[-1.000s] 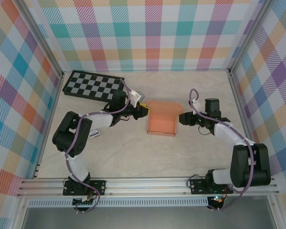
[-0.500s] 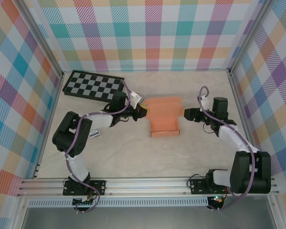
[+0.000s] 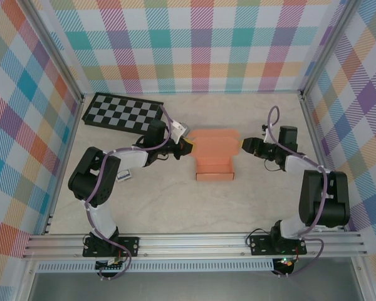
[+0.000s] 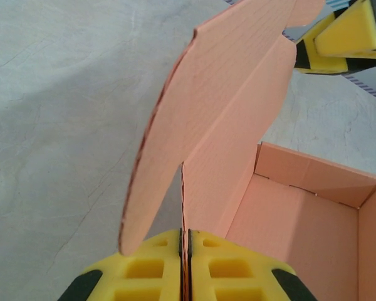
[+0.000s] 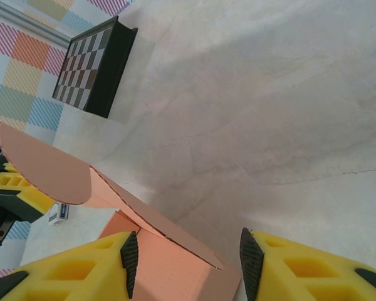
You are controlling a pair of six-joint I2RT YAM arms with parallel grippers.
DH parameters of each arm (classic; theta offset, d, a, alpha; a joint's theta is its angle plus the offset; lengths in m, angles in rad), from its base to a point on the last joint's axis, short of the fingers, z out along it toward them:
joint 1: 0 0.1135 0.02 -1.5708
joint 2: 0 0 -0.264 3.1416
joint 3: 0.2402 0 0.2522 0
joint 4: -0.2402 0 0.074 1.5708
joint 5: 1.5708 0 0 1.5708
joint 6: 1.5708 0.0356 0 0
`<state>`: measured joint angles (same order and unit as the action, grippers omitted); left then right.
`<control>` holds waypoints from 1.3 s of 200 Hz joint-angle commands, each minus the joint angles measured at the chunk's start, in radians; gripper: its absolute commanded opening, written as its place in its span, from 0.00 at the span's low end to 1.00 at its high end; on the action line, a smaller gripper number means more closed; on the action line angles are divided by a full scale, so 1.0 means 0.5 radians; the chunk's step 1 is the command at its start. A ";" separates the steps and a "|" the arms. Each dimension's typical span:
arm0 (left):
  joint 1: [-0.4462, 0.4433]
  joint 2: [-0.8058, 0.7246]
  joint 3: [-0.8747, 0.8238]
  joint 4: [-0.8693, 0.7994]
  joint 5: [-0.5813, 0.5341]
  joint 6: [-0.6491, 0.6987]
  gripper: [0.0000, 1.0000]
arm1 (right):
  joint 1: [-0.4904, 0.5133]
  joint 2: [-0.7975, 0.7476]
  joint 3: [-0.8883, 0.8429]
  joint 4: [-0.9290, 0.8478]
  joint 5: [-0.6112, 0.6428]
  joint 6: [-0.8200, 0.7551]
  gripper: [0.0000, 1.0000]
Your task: Fold the paper box
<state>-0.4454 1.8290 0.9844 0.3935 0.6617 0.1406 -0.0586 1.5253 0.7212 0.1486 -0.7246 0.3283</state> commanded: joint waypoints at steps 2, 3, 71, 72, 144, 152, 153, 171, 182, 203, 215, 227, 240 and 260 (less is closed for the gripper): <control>0.035 -0.059 0.046 -0.040 0.022 0.041 0.08 | 0.023 0.073 0.031 0.104 -0.133 0.018 0.50; 0.035 -0.059 0.045 -0.039 0.024 0.041 0.08 | 0.022 0.077 0.034 0.101 -0.132 0.014 0.50; 0.044 -0.059 0.080 -0.020 0.006 -0.058 0.08 | 0.227 0.089 0.085 0.014 -0.130 -0.151 0.43; 0.044 -0.059 0.080 -0.018 0.004 -0.061 0.08 | 0.229 0.090 0.085 0.013 -0.131 -0.154 0.43; -0.045 -0.060 0.033 0.204 -0.310 -0.507 0.08 | 0.552 -0.101 0.074 -0.059 0.361 -0.173 0.34; -0.074 -0.065 0.016 0.227 -0.365 -0.551 0.08 | 0.605 -0.135 0.058 -0.046 0.491 -0.159 0.35; -0.077 -0.065 0.016 0.231 -0.372 -0.557 0.08 | 0.613 -0.139 0.056 -0.043 0.515 -0.158 0.35; -0.153 -0.089 -0.013 0.245 -0.514 -0.610 0.08 | 0.709 -0.178 0.006 0.037 0.729 -0.144 0.36; -0.199 -0.099 -0.030 0.252 -0.614 -0.626 0.08 | 0.755 -0.168 0.009 0.036 0.809 -0.150 0.36; -0.264 -0.108 -0.060 0.259 -0.781 -0.640 0.07 | 0.786 -0.117 0.018 0.047 0.868 -0.146 0.39; -0.288 -0.126 -0.087 0.255 -0.904 -0.642 0.06 | 0.788 -0.112 0.012 0.054 0.893 -0.124 0.41; -0.296 -0.148 -0.113 0.250 -0.987 -0.642 0.05 | 0.789 -0.138 -0.004 0.061 0.895 -0.114 0.44; -0.297 -0.165 -0.124 0.231 -1.046 -0.626 0.05 | 0.786 -0.189 -0.022 0.039 0.890 -0.121 0.48; -0.296 -0.198 -0.127 0.191 -1.120 -0.577 0.05 | 0.745 -0.264 -0.040 -0.023 0.781 -0.142 0.53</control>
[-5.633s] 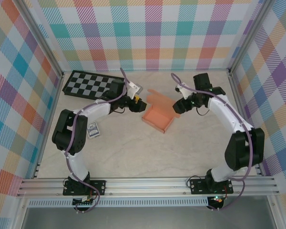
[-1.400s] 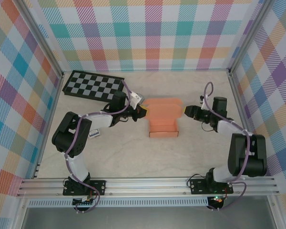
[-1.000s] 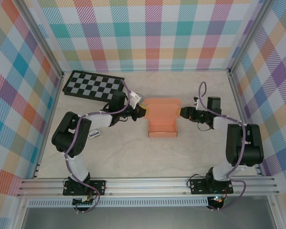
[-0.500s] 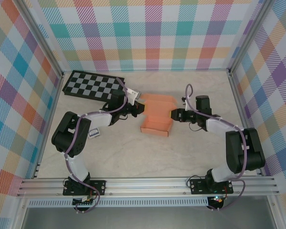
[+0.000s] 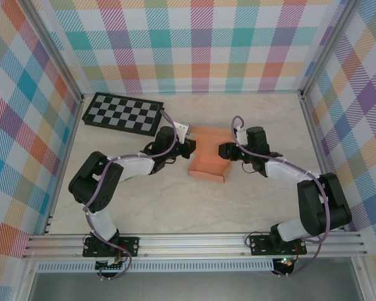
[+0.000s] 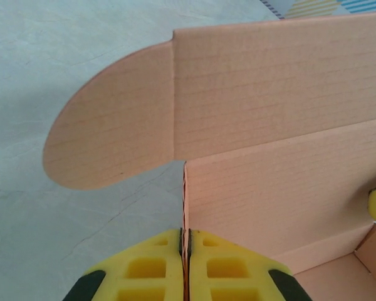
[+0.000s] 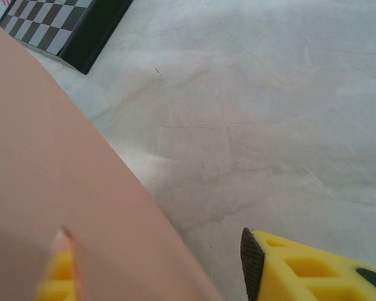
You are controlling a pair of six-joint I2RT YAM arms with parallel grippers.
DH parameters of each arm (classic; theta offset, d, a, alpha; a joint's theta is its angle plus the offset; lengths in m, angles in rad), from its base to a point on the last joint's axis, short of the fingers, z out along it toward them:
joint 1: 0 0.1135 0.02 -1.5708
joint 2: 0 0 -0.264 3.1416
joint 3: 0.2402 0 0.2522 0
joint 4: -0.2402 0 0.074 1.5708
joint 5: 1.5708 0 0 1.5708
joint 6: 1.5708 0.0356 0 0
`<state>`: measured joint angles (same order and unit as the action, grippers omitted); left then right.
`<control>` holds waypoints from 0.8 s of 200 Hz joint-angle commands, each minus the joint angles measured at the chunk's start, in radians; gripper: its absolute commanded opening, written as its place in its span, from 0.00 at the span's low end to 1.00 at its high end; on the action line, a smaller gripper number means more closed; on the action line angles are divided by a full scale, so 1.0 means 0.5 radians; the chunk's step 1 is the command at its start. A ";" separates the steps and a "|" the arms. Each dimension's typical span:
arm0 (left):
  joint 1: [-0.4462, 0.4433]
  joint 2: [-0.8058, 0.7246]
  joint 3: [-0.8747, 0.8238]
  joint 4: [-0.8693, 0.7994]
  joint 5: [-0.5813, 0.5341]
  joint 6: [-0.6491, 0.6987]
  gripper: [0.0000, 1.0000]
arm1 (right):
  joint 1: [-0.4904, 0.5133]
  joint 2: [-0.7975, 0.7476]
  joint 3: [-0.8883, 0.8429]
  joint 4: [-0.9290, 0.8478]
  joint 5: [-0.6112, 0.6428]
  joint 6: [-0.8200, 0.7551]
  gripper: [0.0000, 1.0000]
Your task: Fold the paper box
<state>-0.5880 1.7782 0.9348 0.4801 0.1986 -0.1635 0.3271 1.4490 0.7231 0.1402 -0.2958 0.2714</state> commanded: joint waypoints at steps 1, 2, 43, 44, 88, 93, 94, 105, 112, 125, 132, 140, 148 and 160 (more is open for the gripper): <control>-0.011 -0.099 -0.027 0.017 -0.196 0.033 0.05 | -0.031 -0.113 -0.044 -0.007 -0.086 -0.028 0.53; -0.011 -0.099 -0.028 0.015 -0.198 0.034 0.05 | -0.034 -0.116 -0.046 -0.007 -0.095 -0.028 0.53; -0.008 -0.118 -0.020 -0.013 -0.272 0.097 0.05 | -0.166 -0.334 -0.131 -0.040 -0.346 0.072 0.58; -0.008 -0.118 -0.020 -0.013 -0.270 0.098 0.05 | -0.171 -0.340 -0.135 -0.038 -0.350 0.077 0.58; -0.008 -0.109 -0.050 0.040 -0.344 0.076 0.02 | -0.471 -0.514 -0.275 0.068 -0.471 0.594 0.58; -0.008 -0.108 -0.051 0.039 -0.352 0.075 0.02 | -0.508 -0.512 -0.270 0.065 -0.502 0.645 0.56; -0.008 -0.108 -0.051 0.038 -0.355 0.074 0.02 | -0.513 -0.511 -0.269 0.061 -0.504 0.655 0.56; -0.011 -0.109 -0.055 0.037 -0.369 0.069 0.02 | -0.578 -0.490 -0.222 -0.039 -0.515 0.759 0.53; -0.011 -0.111 -0.054 0.034 -0.384 0.070 0.02 | -0.617 -0.459 -0.180 -0.078 -0.562 0.802 0.52; -0.011 -0.114 -0.053 0.031 -0.397 0.074 0.02 | -0.661 -0.385 -0.080 -0.192 -0.628 0.885 0.50; -0.010 -0.117 -0.051 0.029 -0.402 0.084 0.02 | -0.683 -0.345 -0.025 -0.230 -0.666 0.898 0.49; -0.011 -0.122 -0.046 0.020 -0.408 0.105 0.03 | -0.698 -0.303 0.076 -0.351 -0.648 0.887 0.52; -0.010 -0.129 -0.037 0.002 -0.421 0.142 0.03 | -0.711 -0.256 0.204 -0.546 -0.562 0.861 0.59; -0.008 -0.149 -0.018 -0.031 -0.415 0.233 0.04 | -0.749 -0.136 0.423 -0.873 -0.452 0.862 0.66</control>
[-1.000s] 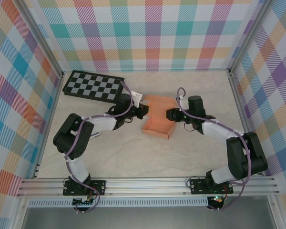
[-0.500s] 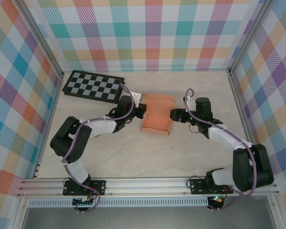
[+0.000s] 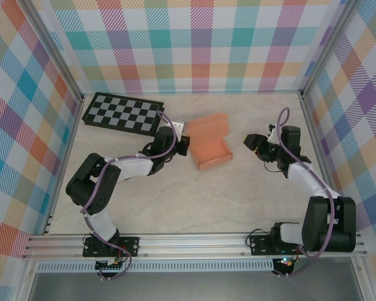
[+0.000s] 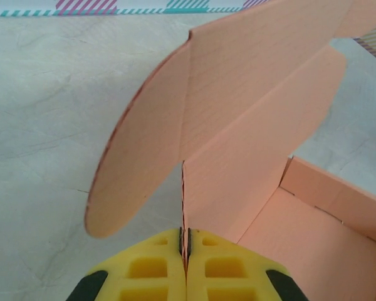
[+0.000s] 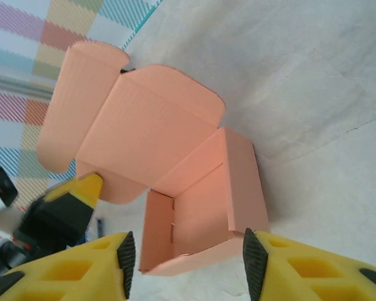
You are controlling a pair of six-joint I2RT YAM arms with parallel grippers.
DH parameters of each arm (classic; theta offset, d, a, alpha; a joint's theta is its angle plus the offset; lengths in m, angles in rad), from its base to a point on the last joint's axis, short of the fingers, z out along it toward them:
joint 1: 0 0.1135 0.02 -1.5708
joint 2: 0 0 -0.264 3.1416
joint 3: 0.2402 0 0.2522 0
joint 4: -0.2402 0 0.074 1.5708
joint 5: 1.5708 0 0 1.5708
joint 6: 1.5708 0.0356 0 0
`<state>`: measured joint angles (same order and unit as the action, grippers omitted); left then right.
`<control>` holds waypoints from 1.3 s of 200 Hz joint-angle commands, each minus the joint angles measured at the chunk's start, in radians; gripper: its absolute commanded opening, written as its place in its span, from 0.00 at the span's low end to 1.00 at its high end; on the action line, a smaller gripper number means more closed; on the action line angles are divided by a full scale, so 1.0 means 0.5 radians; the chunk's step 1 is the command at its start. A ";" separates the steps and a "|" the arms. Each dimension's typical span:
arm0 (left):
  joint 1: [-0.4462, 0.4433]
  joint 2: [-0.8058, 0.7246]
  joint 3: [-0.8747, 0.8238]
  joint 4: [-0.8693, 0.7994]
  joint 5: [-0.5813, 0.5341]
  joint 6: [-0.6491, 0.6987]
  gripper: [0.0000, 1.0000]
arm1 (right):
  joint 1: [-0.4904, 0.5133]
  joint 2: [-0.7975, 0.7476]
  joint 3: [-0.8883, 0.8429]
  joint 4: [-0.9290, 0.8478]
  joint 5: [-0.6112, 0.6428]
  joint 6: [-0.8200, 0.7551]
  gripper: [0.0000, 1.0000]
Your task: Fold the paper box
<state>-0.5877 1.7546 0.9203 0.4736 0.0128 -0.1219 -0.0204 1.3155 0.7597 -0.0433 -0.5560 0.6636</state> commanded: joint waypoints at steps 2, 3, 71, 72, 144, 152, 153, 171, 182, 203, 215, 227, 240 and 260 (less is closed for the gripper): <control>-0.007 -0.103 0.014 -0.022 -0.035 0.168 0.05 | -0.062 0.158 0.377 -0.540 0.063 0.083 0.65; -0.006 -0.105 0.015 -0.026 -0.030 0.175 0.05 | -0.066 0.167 0.391 -0.552 0.058 0.083 0.65; 0.081 -0.067 0.151 -0.080 0.435 0.547 0.05 | -0.201 0.936 0.792 -0.303 -0.467 0.846 0.19; 0.083 -0.066 0.152 -0.078 0.444 0.549 0.05 | -0.202 0.944 0.796 -0.300 -0.477 0.853 0.19; 0.178 0.033 0.219 -0.095 0.743 0.688 0.05 | -0.160 1.362 1.188 -0.475 -0.562 0.824 0.15; 0.181 0.040 0.235 -0.111 0.746 0.691 0.05 | -0.141 1.348 1.190 -0.501 -0.556 0.823 0.15; 0.181 0.042 0.239 -0.115 0.744 0.690 0.05 | -0.137 1.347 1.190 -0.505 -0.553 0.823 0.15; 0.184 0.069 0.263 -0.122 0.754 0.692 0.05 | -0.040 1.299 1.134 -0.520 -0.514 0.842 0.10; 0.187 0.081 0.273 -0.117 0.754 0.686 0.05 | 0.006 1.290 1.093 -0.485 -0.524 0.863 0.10; 0.188 0.101 0.290 -0.119 0.738 0.675 0.05 | 0.038 1.282 1.026 -0.422 -0.521 0.895 0.09; 0.188 0.115 0.305 -0.134 0.723 0.666 0.05 | 0.039 1.251 0.990 -0.397 -0.518 0.908 0.09; 0.187 0.131 0.330 -0.173 0.686 0.647 0.05 | 0.041 1.196 0.953 -0.397 -0.518 0.911 0.09; 0.188 0.142 0.350 -0.204 0.624 0.629 0.05 | 0.044 1.143 0.922 -0.426 -0.505 0.893 0.09; 0.188 0.145 0.346 -0.196 0.554 0.598 0.04 | 0.044 1.068 0.878 -0.465 -0.479 0.870 0.08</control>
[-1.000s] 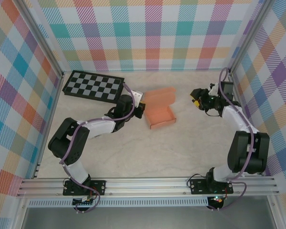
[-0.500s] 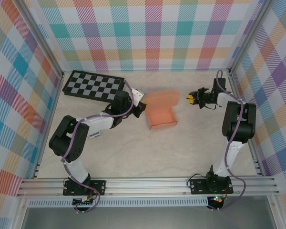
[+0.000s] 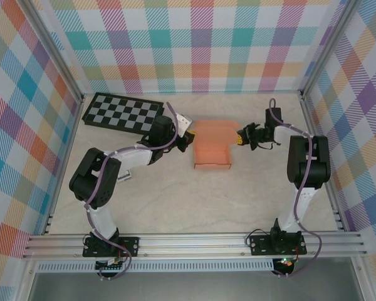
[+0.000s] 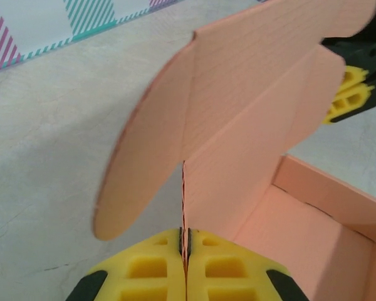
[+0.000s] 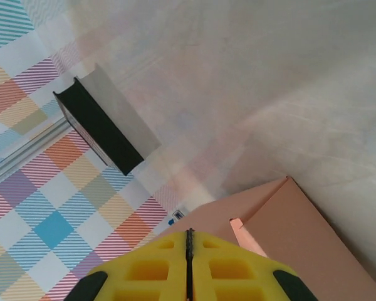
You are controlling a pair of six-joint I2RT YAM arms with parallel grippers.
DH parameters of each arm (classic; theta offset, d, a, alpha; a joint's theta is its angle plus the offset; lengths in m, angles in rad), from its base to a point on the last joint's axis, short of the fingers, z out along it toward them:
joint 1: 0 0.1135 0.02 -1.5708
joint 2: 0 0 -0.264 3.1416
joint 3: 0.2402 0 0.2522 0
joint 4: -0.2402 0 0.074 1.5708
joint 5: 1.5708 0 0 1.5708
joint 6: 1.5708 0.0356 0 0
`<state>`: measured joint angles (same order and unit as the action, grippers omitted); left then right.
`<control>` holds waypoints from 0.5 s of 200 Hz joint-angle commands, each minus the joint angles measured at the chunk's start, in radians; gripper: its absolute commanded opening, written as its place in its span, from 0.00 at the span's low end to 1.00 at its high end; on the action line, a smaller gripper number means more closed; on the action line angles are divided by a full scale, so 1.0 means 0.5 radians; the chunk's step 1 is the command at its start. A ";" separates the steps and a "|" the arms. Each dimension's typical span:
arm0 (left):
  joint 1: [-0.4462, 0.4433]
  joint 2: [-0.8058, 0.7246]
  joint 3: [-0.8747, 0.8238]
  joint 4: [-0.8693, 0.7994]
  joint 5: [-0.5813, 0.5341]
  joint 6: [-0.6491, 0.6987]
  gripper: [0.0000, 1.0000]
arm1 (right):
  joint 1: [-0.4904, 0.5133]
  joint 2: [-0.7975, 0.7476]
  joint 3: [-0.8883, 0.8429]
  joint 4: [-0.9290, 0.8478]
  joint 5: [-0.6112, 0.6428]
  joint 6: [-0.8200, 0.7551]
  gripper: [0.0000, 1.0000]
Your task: Fold the paper box
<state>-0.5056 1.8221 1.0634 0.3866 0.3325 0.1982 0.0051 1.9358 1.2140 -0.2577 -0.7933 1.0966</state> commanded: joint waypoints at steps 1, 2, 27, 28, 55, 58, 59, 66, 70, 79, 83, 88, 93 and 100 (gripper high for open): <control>0.024 0.011 0.060 -0.022 -0.088 -0.043 0.04 | -0.007 -0.175 -0.033 -0.036 -0.003 0.004 0.08; 0.024 0.012 0.060 -0.022 -0.091 -0.045 0.04 | -0.007 -0.179 -0.034 -0.038 -0.003 0.004 0.08; 0.023 0.018 0.055 -0.010 -0.111 -0.065 0.04 | -0.006 -0.245 -0.085 -0.070 0.027 -0.014 0.08; 0.023 0.017 0.055 -0.011 -0.112 -0.065 0.04 | -0.005 -0.248 -0.088 -0.072 0.029 -0.016 0.08; 0.025 0.013 0.042 0.010 -0.118 -0.068 0.04 | -0.004 -0.283 -0.124 -0.087 0.037 -0.039 0.07; 0.025 0.013 0.044 0.008 -0.119 -0.072 0.04 | -0.004 -0.285 -0.126 -0.085 0.030 -0.035 0.07; 0.024 0.014 0.043 0.009 -0.120 -0.072 0.04 | -0.004 -0.283 -0.126 -0.084 0.027 -0.034 0.07; 0.024 0.016 0.045 0.009 -0.117 -0.077 0.04 | 0.000 -0.285 -0.134 -0.076 0.011 -0.025 0.07; 0.023 0.016 0.048 0.007 -0.118 -0.077 0.04 | 0.007 -0.289 -0.140 -0.075 0.010 -0.020 0.07; 0.026 0.020 0.048 0.009 -0.132 -0.093 0.05 | 0.022 -0.305 -0.161 -0.068 0.012 -0.006 0.06; 0.025 0.021 0.048 0.008 -0.139 -0.100 0.05 | 0.028 -0.312 -0.173 -0.059 0.016 0.004 0.06; 0.024 0.023 0.051 0.006 -0.150 -0.111 0.05 | 0.038 -0.320 -0.187 -0.055 0.021 0.012 0.06; 0.023 0.025 0.055 0.004 -0.165 -0.123 0.05 | 0.048 -0.331 -0.201 -0.046 0.029 0.025 0.06; 0.026 0.028 0.055 0.005 -0.184 -0.152 0.05 | 0.061 -0.346 -0.228 -0.027 0.037 0.045 0.05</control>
<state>-0.5056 1.8244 1.0637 0.3866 0.2733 0.1646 0.0101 1.8080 1.1378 -0.2703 -0.7773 1.0935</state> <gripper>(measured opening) 0.054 0.061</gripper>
